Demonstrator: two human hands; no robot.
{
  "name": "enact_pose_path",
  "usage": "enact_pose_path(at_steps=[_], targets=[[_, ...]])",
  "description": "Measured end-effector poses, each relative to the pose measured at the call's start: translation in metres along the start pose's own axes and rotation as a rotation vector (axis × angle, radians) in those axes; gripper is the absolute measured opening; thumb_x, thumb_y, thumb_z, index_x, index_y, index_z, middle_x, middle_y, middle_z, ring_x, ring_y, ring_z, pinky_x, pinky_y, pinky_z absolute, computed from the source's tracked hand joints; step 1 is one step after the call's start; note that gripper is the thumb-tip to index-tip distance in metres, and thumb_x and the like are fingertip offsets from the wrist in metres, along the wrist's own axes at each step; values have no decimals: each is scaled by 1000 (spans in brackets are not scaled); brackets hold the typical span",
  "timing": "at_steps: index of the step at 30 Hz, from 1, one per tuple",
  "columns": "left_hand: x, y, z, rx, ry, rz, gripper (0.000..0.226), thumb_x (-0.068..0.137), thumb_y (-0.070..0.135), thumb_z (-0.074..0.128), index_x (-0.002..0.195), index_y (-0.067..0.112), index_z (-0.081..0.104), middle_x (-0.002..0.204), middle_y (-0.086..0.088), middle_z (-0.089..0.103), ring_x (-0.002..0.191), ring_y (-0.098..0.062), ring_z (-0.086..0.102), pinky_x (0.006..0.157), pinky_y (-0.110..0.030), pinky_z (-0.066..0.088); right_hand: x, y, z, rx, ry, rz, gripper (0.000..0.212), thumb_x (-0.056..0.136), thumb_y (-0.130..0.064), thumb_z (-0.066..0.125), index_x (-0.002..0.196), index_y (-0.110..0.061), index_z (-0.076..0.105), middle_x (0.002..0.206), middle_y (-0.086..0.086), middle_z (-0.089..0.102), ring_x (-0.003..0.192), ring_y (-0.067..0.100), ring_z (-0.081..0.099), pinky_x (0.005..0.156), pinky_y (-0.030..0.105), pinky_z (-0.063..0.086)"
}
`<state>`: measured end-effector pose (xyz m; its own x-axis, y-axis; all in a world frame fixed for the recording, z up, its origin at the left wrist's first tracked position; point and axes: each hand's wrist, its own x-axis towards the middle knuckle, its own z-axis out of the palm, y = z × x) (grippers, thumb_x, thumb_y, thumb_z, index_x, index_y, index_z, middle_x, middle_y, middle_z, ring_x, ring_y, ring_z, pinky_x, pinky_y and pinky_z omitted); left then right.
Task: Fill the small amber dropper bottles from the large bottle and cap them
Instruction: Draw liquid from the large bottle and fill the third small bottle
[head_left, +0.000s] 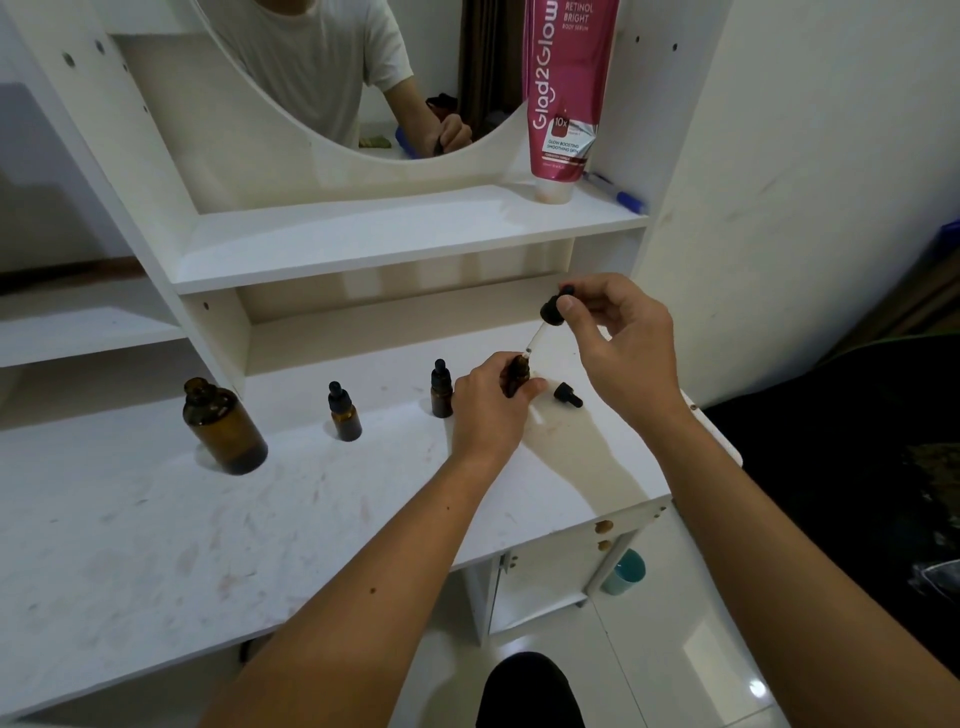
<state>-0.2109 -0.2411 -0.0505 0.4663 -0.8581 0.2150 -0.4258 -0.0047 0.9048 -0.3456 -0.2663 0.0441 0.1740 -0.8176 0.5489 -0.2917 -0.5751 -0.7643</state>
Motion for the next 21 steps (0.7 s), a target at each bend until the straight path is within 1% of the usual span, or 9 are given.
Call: enact_pose_path(at_steps=[3, 5, 7, 10, 14, 16, 18, 21], targets=[[0, -2, 0, -23, -8, -6, 31, 86, 31, 83, 113, 19, 74, 95, 10, 76, 96, -12, 71, 96, -36, 57, -3, 2, 7, -22, -33, -15, 8, 96, -10, 71, 104, -11, 74, 92, -5, 78, 88, 1, 73, 84, 12, 53], [1, -2, 0, -29, -3, -9, 31, 85, 30, 84, 112, 19, 74, 95, 10, 76, 96, -12, 72, 96, -37, 57, -2, 4, 11, -32, -24, -8, 5, 95, -9, 73, 97, -13, 73, 89, -8, 77, 86, 2, 73, 83, 14, 54], [1, -2, 0, -26, -3, -10, 31, 85, 29, 85, 113, 18, 75, 95, 10, 77, 95, -12, 71, 96, -36, 56, 0, 4, 12, -39, -10, 16, 9, 94, -8, 73, 93, -17, 73, 86, -14, 75, 83, -3, 71, 81, 8, 50], [0, -2, 0, -44, -10, -3, 29, 86, 29, 84, 111, 18, 75, 93, 10, 77, 95, -13, 72, 96, -38, 57, 3, 3, 14, -60, -23, 34, 6, 96, -10, 71, 96, -16, 73, 85, -16, 74, 81, -8, 69, 79, 4, 48], [0, -3, -1, -42, -16, -2, 27, 88, 28, 82, 111, 18, 75, 93, 11, 77, 94, -10, 72, 95, -36, 57, 4, 4, 18, -71, -69, 56, 6, 97, -16, 71, 102, -14, 74, 90, -10, 76, 85, -1, 72, 80, 7, 52], [0, -2, -1, -33, -19, 2, 26, 89, 28, 82, 112, 18, 75, 93, 10, 77, 94, -10, 72, 95, -36, 57, 4, 4, 18, -70, -82, 67, 2, 96, -16, 72, 97, -17, 74, 88, -10, 77, 84, 0, 73, 80, 6, 51], [0, -3, -1, -20, -20, 8, 26, 89, 29, 81, 112, 18, 75, 93, 10, 77, 93, -10, 72, 94, -36, 58, 2, 4, 19, -76, -87, 70, 6, 95, -13, 73, 93, -18, 73, 84, -10, 77, 82, -1, 72, 78, 4, 50], [0, -3, -1, -1, -21, 16, 26, 89, 30, 81, 111, 19, 75, 93, 10, 77, 92, -11, 72, 93, -37, 58, 1, 4, 20, -80, -80, 79, 5, 94, -12, 74, 92, -16, 75, 81, -15, 74, 78, -6, 70, 75, 3, 49]])
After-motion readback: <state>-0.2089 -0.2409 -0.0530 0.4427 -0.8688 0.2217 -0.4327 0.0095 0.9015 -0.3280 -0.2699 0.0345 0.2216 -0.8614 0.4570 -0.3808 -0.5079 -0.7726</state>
